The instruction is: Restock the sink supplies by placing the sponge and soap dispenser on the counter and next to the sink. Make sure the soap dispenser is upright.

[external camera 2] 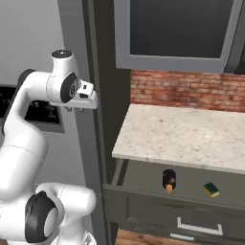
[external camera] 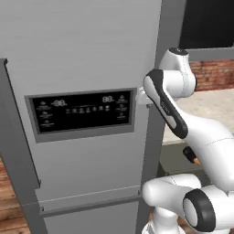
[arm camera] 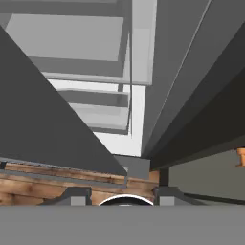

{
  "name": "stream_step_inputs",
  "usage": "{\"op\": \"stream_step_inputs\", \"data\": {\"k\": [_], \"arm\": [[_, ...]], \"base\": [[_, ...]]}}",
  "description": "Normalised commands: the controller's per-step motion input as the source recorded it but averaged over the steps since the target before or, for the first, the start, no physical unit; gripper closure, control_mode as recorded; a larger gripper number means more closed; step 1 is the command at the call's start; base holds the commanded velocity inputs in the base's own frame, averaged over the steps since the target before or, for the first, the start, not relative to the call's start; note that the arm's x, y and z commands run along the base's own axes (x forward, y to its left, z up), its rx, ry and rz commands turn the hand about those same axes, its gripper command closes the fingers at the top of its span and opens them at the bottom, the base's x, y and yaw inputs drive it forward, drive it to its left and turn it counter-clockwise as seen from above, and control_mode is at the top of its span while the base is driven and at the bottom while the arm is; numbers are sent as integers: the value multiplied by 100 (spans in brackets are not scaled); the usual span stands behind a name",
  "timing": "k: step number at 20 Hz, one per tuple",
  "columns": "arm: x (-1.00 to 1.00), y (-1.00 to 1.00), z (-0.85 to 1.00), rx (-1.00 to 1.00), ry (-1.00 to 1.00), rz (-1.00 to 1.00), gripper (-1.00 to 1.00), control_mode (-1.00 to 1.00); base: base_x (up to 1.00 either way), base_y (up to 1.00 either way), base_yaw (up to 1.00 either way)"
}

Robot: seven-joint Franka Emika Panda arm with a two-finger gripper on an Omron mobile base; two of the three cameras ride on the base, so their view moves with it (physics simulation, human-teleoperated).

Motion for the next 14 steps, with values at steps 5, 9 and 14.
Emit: {"op": "stream_step_inputs", "data": {"k": [5, 9, 14], "arm": [[0, 0, 0, 0, 0, 0, -100, 100], [0, 0, 0, 0, 0, 0, -100, 100], [0, 0, 0, 0, 0, 0, -100, 100]], "base": [[-22, -17, -5], [-84, -93, -19], [-85, -100, -23]]}}
